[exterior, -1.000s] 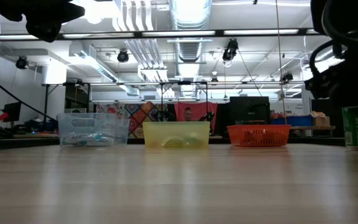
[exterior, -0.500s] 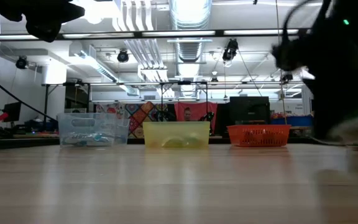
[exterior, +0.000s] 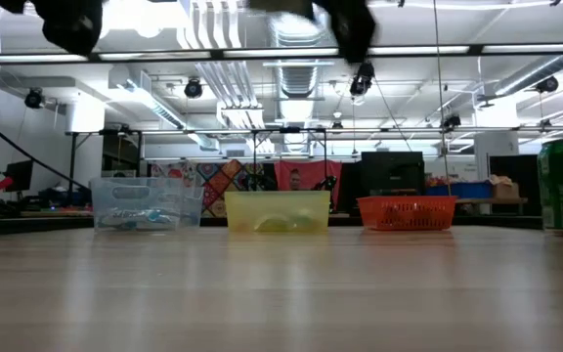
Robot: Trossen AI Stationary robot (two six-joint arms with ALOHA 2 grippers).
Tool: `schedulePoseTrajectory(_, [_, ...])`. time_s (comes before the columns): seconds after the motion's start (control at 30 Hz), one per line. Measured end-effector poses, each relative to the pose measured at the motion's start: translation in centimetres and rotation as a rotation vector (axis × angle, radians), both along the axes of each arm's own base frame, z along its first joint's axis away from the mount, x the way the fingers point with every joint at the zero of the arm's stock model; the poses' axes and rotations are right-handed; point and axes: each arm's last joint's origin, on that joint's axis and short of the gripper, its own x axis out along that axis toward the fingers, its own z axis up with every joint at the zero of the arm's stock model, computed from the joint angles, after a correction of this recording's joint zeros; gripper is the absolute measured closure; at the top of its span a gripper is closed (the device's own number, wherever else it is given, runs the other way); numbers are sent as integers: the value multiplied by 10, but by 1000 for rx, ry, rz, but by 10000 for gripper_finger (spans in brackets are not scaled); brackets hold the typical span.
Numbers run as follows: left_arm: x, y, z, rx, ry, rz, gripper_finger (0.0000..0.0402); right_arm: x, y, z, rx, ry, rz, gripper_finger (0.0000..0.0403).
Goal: Sort candy
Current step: Put the white chocolate into the transparent bin
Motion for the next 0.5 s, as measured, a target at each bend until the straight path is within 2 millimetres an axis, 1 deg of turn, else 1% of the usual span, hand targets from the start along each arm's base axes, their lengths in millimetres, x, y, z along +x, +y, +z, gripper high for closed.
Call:
schedulePoseTrajectory(0.13, [7,-12,-2,-26,-36,-170,248,17,-3,11,-103,-327,237,390])
schedulePoseTrajectory(0.23, [16,-20,-6,-25,-90,-192,248,28,-8,12,-164,-536,394,390])
schedulePoseTrajectory(0.37, [28,-30,-14,-14,-187,-185,248,45,-13,4,-222,-637,448,390])
schedulePoseTrajectory(0.5, [37,-36,-23,-16,-275,-173,248,59,-13,3,-284,-670,462,390])
